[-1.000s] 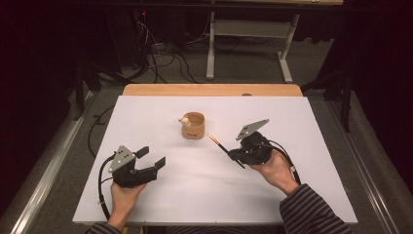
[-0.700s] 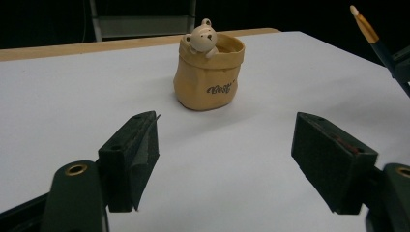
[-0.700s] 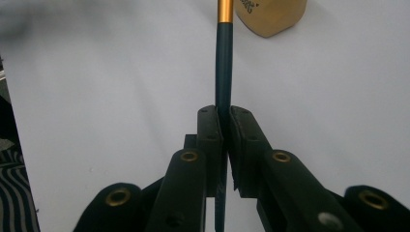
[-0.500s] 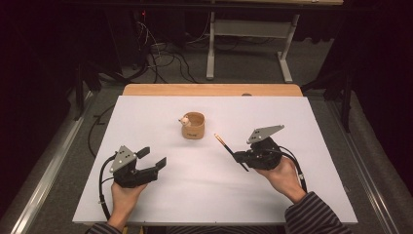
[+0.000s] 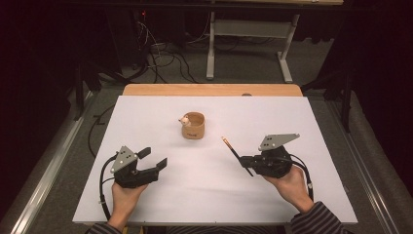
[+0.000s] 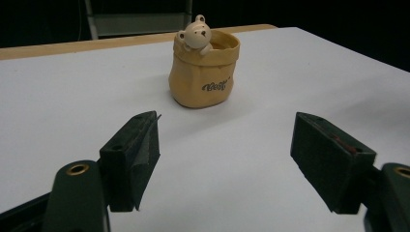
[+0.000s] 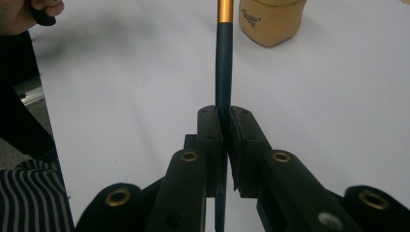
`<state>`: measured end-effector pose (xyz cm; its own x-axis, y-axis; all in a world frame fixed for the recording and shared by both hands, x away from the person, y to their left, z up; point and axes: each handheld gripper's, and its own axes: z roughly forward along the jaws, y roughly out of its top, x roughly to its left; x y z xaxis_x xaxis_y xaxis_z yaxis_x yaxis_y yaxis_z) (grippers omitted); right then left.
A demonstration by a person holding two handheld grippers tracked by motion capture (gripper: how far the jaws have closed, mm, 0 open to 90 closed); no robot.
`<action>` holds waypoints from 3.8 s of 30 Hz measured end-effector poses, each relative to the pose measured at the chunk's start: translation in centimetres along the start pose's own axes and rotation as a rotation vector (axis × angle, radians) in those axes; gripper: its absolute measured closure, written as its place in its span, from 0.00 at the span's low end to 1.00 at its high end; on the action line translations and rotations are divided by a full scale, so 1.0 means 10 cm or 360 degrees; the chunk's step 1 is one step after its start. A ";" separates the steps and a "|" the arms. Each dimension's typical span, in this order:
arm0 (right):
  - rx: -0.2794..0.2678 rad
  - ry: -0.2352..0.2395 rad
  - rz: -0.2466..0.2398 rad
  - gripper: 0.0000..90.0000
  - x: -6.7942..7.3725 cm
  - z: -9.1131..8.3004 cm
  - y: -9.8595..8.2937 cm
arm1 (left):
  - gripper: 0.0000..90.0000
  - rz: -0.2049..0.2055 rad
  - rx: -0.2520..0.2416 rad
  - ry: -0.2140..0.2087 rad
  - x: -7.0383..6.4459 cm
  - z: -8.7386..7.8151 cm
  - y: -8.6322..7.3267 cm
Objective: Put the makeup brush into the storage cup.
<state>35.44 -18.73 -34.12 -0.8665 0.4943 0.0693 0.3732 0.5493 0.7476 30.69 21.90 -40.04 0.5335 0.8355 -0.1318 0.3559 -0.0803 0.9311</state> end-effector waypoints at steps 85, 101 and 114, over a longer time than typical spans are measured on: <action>-0.0312 -0.0110 0.0098 0.96 -0.06 -0.07 -0.49 | 0.29 0.0088 -0.0043 -0.0365 -0.56 0.25 0.46; -0.0313 -0.0105 0.0088 0.96 -0.05 -0.06 -0.47 | 0.31 0.0109 0.0002 -0.0456 -0.75 0.53 0.52; -0.0305 -0.0076 0.0078 0.96 -0.02 -0.01 -0.43 | 0.34 0.0126 0.0057 -0.0548 -0.92 0.75 0.54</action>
<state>33.99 -21.29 -37.28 -0.8304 0.5512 0.0809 0.3407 0.3876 0.8566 33.45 9.69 -36.39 0.7856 0.5942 -0.1725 0.3266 -0.1615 0.9313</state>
